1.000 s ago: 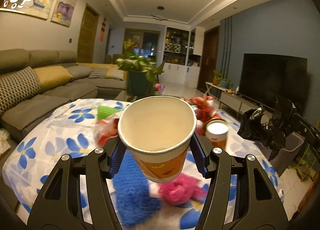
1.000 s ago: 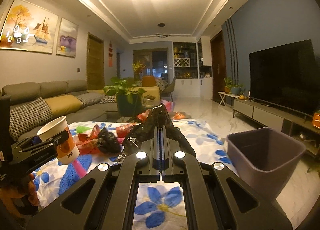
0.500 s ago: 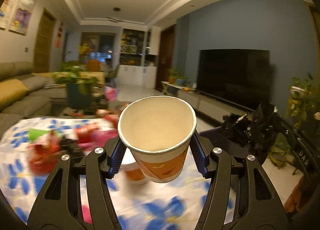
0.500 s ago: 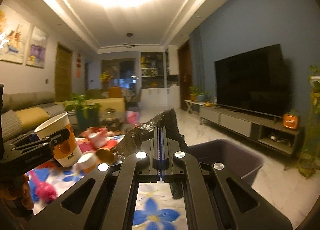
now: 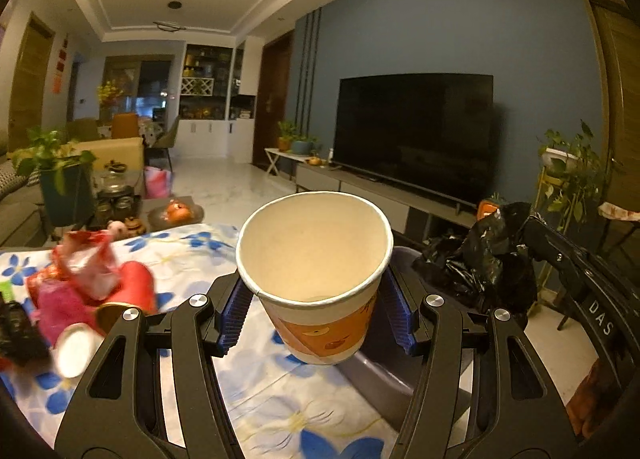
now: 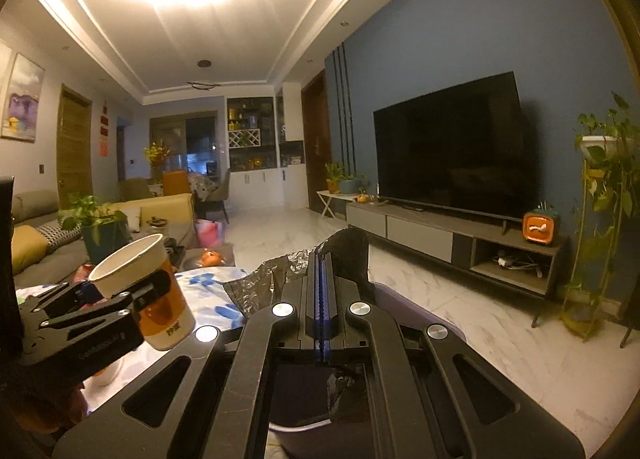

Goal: Collect trash
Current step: 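Carry the cup and black bag over the grey bin with both tools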

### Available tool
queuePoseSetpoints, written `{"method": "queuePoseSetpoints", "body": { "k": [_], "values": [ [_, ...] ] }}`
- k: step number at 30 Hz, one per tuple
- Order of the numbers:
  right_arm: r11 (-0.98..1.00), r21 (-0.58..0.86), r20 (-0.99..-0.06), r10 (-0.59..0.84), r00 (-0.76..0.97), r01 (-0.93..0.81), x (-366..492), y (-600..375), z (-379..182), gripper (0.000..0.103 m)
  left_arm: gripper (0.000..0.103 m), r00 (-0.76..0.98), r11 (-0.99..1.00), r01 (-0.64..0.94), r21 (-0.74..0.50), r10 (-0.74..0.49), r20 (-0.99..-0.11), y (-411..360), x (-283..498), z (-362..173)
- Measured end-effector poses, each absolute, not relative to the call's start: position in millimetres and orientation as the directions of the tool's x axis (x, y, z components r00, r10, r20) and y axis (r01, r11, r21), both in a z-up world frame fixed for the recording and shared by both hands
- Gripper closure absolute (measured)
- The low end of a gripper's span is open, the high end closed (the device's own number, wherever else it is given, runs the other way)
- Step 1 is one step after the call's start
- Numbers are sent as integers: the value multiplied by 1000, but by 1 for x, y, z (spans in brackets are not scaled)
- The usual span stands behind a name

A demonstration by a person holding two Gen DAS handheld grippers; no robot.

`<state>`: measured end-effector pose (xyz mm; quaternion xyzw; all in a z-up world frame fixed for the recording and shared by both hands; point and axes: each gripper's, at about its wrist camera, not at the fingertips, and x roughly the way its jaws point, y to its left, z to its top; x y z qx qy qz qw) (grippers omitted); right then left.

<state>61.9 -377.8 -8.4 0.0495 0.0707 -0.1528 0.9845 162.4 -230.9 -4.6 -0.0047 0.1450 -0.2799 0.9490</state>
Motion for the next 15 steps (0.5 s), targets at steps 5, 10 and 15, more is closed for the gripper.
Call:
{"method": "queuePoseSetpoints", "body": {
  "k": [5,10,15],
  "values": [
    [944,93,-174,-296,939,315,72,-394,-13,101,45,779,828,555,-81,-551,-299,-260,177,-16],
    [945,102,-200,-286,937,310,85,-405,-20,101,45,762,819,571,-65,-558,-329,-284,186,-29],
    [945,124,-223,-271,936,303,97,-408,-23,101,45,759,818,571,-65,-556,-339,-288,191,-34]
  ]
}}
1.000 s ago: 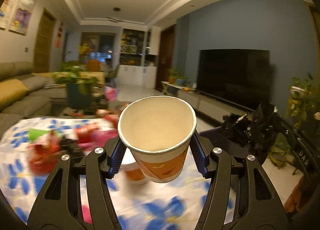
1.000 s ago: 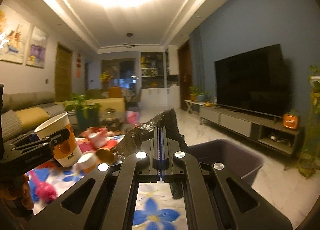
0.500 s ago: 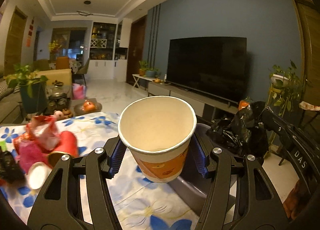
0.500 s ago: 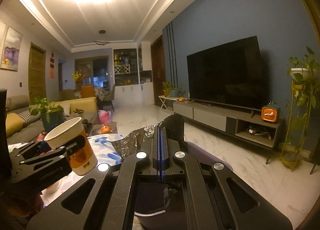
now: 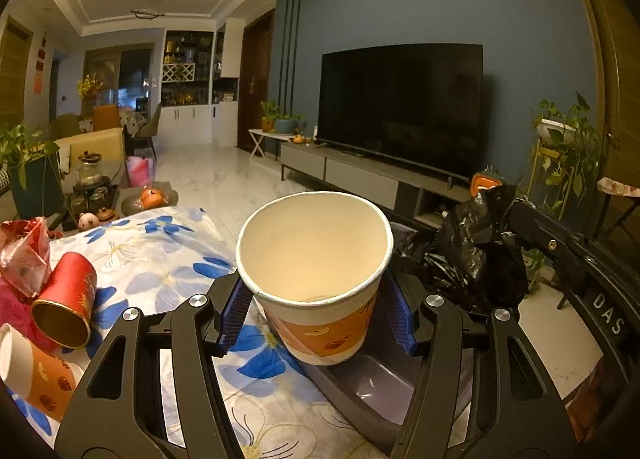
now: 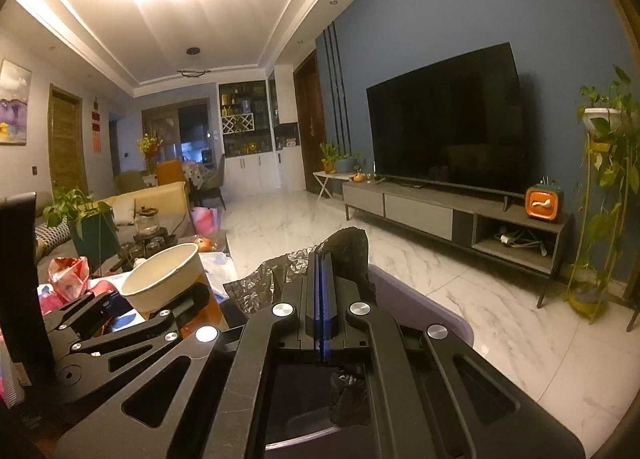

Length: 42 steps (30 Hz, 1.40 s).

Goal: Collect trash
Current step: 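Carry the cup and black bag over the grey bin with both tools, then open both tools over the grey bin to drop cup and bag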

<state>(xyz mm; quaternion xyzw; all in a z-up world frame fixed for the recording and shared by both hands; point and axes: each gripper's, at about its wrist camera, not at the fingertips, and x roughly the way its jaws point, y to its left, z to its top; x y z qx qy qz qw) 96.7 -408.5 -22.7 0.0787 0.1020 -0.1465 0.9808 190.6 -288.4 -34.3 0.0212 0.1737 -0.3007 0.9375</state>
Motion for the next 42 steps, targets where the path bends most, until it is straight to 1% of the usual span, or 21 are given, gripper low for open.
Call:
{"method": "queuePoseSetpoints", "body": {
  "k": [7,9,11,12,13,18,19,21,23,26,31,34,38,42],
  "values": [
    [949,150,-242,-238,941,278,107,-415,-29,101,45,764,825,561,-70,-549,-340,-292,194,-35],
    [949,160,-242,-228,943,271,107,-417,-31,98,45,761,823,563,-71,-550,-343,-293,195,-35],
    [944,168,-233,-241,942,283,105,-419,-31,75,44,758,822,565,-72,-552,-347,-294,198,-36],
    [941,170,-225,-253,941,294,103,-419,-31,68,44,757,822,564,-74,-551,-350,-296,198,-37],
    [937,178,-218,-261,940,301,100,-421,-31,55,44,754,820,567,-76,-554,-352,-297,198,-37],
    [922,173,-202,-312,928,347,92,-423,-28,52,42,729,804,589,-84,-573,-375,-306,201,-42],
    [921,173,-200,-315,928,350,91,-423,-28,49,42,720,797,599,-82,-581,-380,-308,200,-44],
    [919,164,-196,-325,925,358,88,-421,-28,48,38,718,790,610,-62,-584,-379,-311,197,-47],
    [919,150,-189,-335,923,364,86,-417,-27,48,24,711,785,617,-47,-582,-394,-312,195,-50],
    [921,142,-181,-337,924,364,82,-414,-25,46,14,729,797,602,-47,-573,-375,-306,190,-48],
    [924,126,-171,-339,925,361,75,-404,-22,45,13,756,821,569,-53,-547,-359,-287,185,-42],
    [927,123,-165,-334,928,356,69,-398,-21,40,13,778,841,536,-65,-523,-349,-267,178,-39],
    [934,120,-158,-316,935,336,59,-385,-21,32,13,820,882,468,-61,-458,-343,-238,161,-34],
    [948,96,-155,-286,946,302,48,-362,-21,27,13,868,927,374,-38,-365,-336,-202,141,-31]
  ]
}}
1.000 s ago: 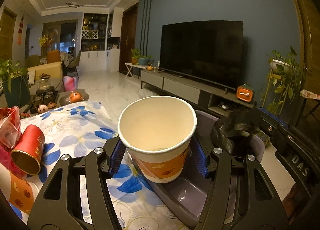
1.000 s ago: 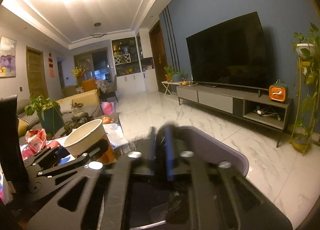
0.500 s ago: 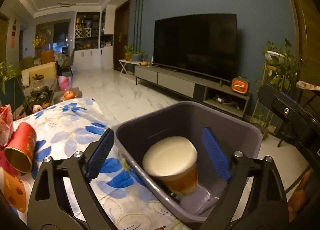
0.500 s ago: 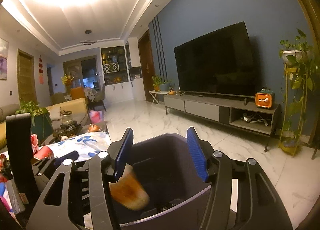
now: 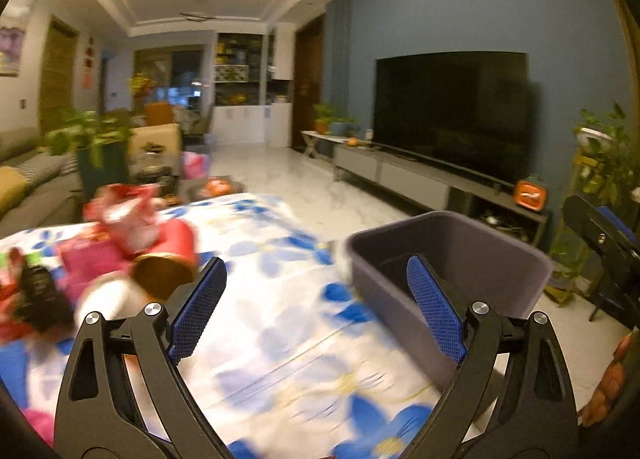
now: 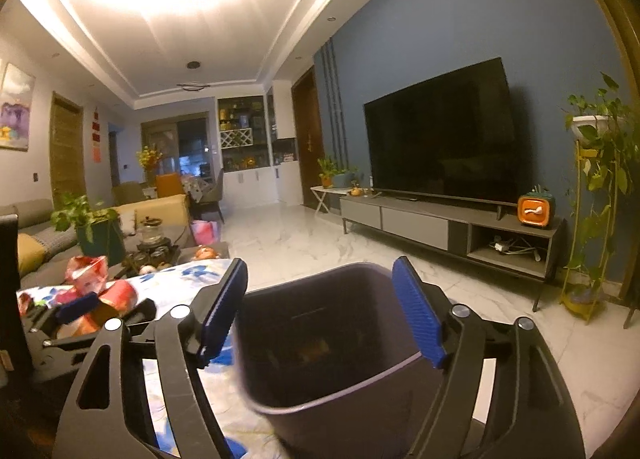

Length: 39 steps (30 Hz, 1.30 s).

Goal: Collect trash
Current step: 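Grasp the pink plastic bag with the right tool while the left tool moves toward the blue mesh net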

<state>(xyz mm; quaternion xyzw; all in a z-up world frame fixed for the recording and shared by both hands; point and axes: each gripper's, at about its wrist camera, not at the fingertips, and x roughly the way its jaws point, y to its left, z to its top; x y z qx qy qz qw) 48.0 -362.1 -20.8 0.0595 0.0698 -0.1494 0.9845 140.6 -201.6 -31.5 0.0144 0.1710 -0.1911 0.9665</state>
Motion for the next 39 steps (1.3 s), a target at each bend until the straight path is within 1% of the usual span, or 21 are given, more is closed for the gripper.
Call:
{"method": "queuePoseSetpoints", "body": {
  "k": [5,8,15,18,21,26,31,39],
  "values": [
    [960,71,-138,-261,955,272,36,-335,-18,24,13,895,955,294,-37,-289,-339,-160,118,-28],
    [965,82,-128,-237,963,248,26,-320,-16,23,13,904,964,260,-60,-265,-334,-136,103,-26],
    [974,103,-106,-191,976,202,10,-294,-10,23,13,930,983,172,-62,-183,-319,-85,73,-20],
    [979,108,-99,-164,981,174,3,-281,-8,21,13,937,989,133,-59,-145,-317,-68,63,-19],
    [984,121,-108,-119,987,132,0,-268,-10,20,13,942,993,102,-65,-118,-315,-48,53,-20],
    [991,119,-120,-53,991,67,0,-240,-14,20,13,952,998,23,-52,-38,-303,-14,36,-23],
    [995,101,-136,18,991,-4,6,-203,-24,20,13,947,996,-52,-76,24,-322,22,27,-32],
    [987,82,-208,150,967,-135,18,-144,-51,20,13,932,983,-160,-88,121,-343,73,17,-43]
  ]
}}
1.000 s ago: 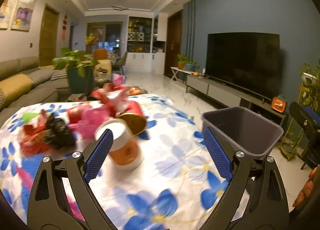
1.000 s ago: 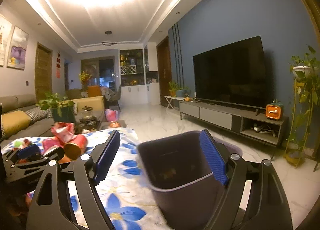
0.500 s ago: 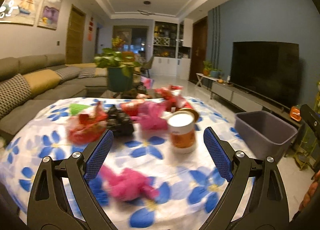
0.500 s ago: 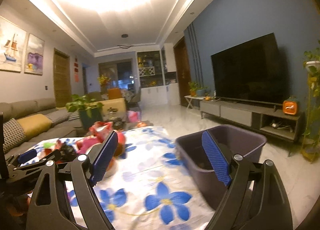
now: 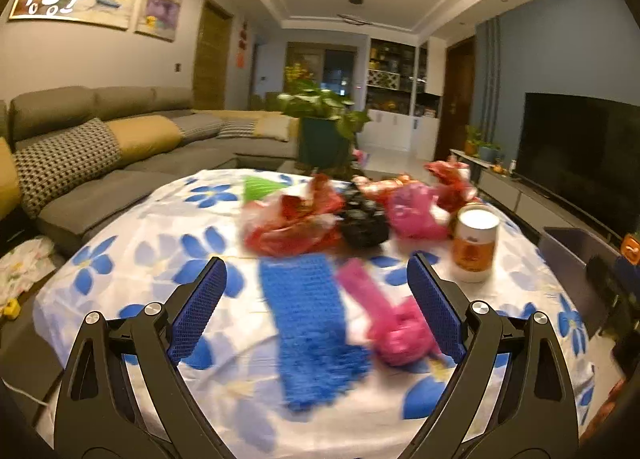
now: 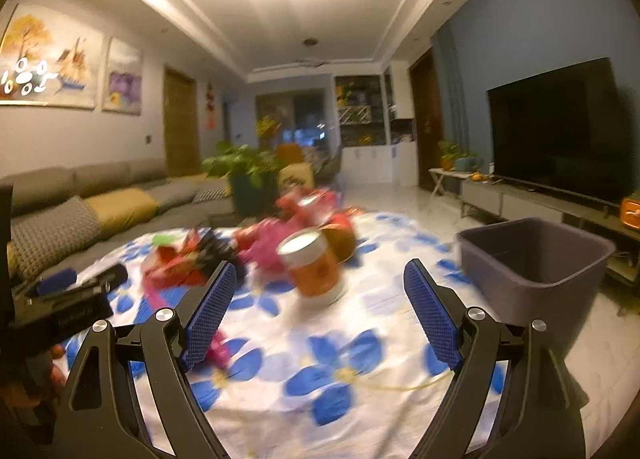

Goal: Collect trash
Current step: 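Grasp the pink plastic bag with the right tool while the left tool moves toward the blue mesh net, then close the left tool on the blue mesh net and lift it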

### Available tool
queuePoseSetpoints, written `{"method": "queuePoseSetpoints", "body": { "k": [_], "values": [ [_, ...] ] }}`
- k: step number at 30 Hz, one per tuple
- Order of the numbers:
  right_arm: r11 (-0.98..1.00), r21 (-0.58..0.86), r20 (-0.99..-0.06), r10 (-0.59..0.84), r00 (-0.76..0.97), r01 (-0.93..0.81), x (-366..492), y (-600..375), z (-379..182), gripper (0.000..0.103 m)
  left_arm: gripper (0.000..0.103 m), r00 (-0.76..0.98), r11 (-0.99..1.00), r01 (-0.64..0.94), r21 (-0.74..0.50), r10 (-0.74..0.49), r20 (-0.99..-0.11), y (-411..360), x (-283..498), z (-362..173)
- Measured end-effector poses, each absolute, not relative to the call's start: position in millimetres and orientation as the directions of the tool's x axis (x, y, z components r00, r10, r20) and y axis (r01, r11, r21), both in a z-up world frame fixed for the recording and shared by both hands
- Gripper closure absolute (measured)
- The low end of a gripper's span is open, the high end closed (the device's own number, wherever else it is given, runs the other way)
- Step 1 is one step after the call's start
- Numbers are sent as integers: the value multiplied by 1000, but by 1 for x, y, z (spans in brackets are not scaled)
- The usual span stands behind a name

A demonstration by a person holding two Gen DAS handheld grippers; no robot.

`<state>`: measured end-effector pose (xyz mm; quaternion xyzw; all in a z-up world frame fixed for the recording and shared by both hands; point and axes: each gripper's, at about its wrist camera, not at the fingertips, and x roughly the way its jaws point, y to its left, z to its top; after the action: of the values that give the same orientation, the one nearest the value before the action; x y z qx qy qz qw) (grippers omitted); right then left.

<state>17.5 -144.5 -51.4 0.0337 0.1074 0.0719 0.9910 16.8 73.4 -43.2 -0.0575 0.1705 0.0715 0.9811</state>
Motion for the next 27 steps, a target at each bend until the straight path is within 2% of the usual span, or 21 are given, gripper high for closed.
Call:
{"method": "queuePoseSetpoints", "body": {
  "k": [8,15,22,27],
  "values": [
    [971,65,-271,240,932,-231,31,-97,-74,21,13,917,968,-237,-77,197,-348,105,12,-53],
    [957,50,-321,287,903,-287,54,-67,-90,23,13,911,962,-258,-93,210,-355,121,13,-64],
    [946,44,-389,312,867,-321,74,-52,-109,37,13,911,966,-242,-94,193,-363,125,18,-76],
    [930,82,-454,356,817,-359,87,-49,-121,54,13,911,970,-215,-111,158,-381,125,24,-84]
  ]
}}
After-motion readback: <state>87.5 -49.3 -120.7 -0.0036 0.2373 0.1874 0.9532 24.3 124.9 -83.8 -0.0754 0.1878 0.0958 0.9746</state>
